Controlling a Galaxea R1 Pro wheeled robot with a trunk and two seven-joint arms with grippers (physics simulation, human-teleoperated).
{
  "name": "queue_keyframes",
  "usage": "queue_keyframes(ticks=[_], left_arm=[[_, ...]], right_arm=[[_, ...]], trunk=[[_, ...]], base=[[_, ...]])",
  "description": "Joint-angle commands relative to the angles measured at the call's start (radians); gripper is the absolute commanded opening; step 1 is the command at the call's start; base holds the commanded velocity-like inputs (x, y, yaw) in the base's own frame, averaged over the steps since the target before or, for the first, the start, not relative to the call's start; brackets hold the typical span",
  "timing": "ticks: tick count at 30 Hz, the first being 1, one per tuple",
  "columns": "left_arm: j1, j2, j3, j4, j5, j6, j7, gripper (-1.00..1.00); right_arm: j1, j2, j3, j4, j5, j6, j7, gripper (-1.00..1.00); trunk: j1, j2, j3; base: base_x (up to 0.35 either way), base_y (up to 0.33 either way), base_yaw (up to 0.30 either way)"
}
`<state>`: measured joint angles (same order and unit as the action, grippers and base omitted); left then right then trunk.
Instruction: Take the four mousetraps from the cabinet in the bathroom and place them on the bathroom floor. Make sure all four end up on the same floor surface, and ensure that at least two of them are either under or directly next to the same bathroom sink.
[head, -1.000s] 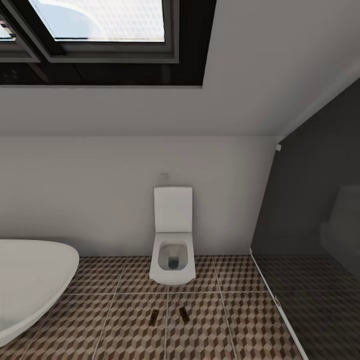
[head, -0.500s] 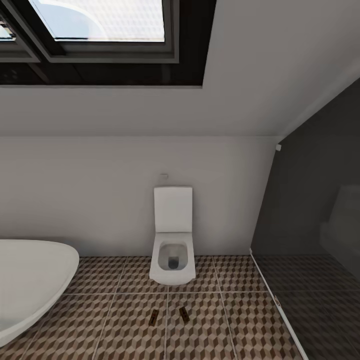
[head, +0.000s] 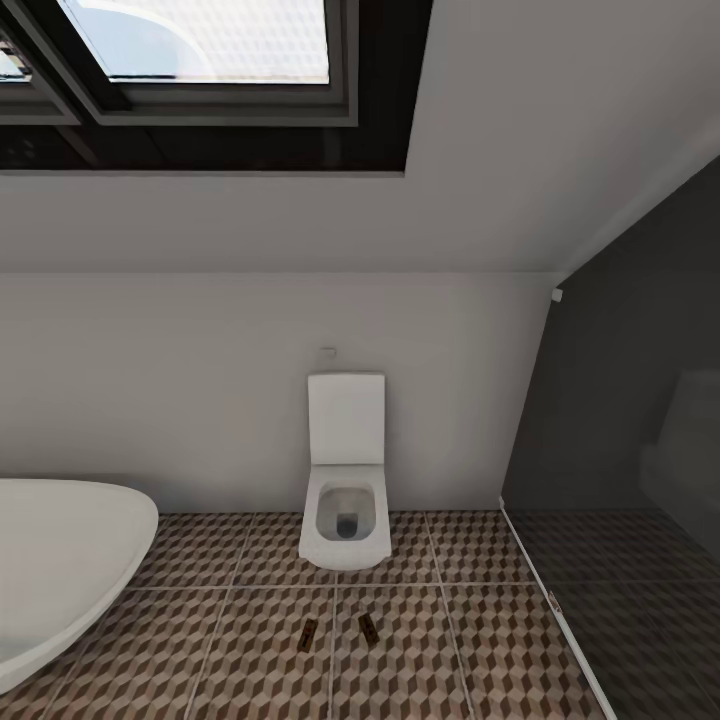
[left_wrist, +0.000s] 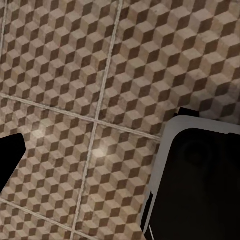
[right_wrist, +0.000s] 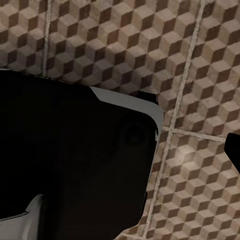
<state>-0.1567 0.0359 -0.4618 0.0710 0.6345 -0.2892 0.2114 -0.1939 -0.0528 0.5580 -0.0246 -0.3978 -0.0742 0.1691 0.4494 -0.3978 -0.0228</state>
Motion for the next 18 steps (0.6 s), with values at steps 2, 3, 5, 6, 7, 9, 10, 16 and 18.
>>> queue_keyframes(ticks=[2, 3, 5, 6, 7, 9, 10, 16, 18], left_arm=[[-0.001, -0.001, -0.006, 0.003, 0.002, -0.004, 0.002, 1.0], [-0.001, -0.001, -0.006, 0.003, 0.002, -0.004, 0.002, 1.0], [-0.001, -0.001, -0.006, 0.003, 0.002, -0.004, 0.002, 1.0], [-0.001, -0.001, -0.006, 0.003, 0.002, -0.004, 0.002, 1.0], [-0.001, -0.001, -0.006, 0.003, 0.002, -0.004, 0.002, 1.0], [-0.001, -0.001, -0.006, 0.003, 0.002, -0.004, 0.002, 1.0], [-0.001, -0.001, -0.006, 0.003, 0.002, -0.004, 0.002, 1.0], [-0.001, -0.001, -0.006, 0.003, 0.002, -0.004, 0.002, 1.0], [-0.001, -0.001, -0.006, 0.003, 0.002, -0.004, 0.002, 1.0]], right_arm=[[-0.001, 0.0, 0.008, 0.001, -0.01, -0.004, 0.004, 1.0], [-0.001, 0.0, 0.008, 0.001, -0.01, -0.004, 0.004, 1.0], [-0.001, 0.0, 0.008, 0.0, -0.011, -0.004, 0.004, 1.0], [-0.001, 0.001, 0.008, 0.0, -0.011, -0.004, 0.004, 1.0], [-0.001, 0.001, 0.008, 0.0, -0.011, -0.004, 0.004, 1.0], [-0.001, 0.001, 0.008, 0.0, -0.012, -0.004, 0.004, 1.0], [-0.001, 0.001, 0.008, 0.0, -0.012, -0.004, 0.004, 1.0], [-0.001, 0.001, 0.008, 0.0, -0.012, -0.004, 0.004, 1.0], [-0.001, 0.001, 0.008, 0.0, -0.012, -0.004, 0.004, 1.0]], trunk=[[0.001, -0.002, -0.002], [0.001, -0.002, -0.002], [0.001, -0.002, -0.002], [0.001, -0.002, -0.002], [0.001, -0.002, -0.002], [0.001, -0.002, -0.002], [0.001, -0.002, -0.002], [0.001, -0.002, -0.002], [0.001, -0.002, -0.002]], base=[[0.0, 0.0, 0.0], [0.0, 0.0, 0.0], [0.0, 0.0, 0.0], [0.0, 0.0, 0.0], [0.0, 0.0, 0.0], [0.0, 0.0, 0.0], [0.0, 0.0, 0.0], [0.0, 0.0, 0.0], [0.0, 0.0, 0.0]])
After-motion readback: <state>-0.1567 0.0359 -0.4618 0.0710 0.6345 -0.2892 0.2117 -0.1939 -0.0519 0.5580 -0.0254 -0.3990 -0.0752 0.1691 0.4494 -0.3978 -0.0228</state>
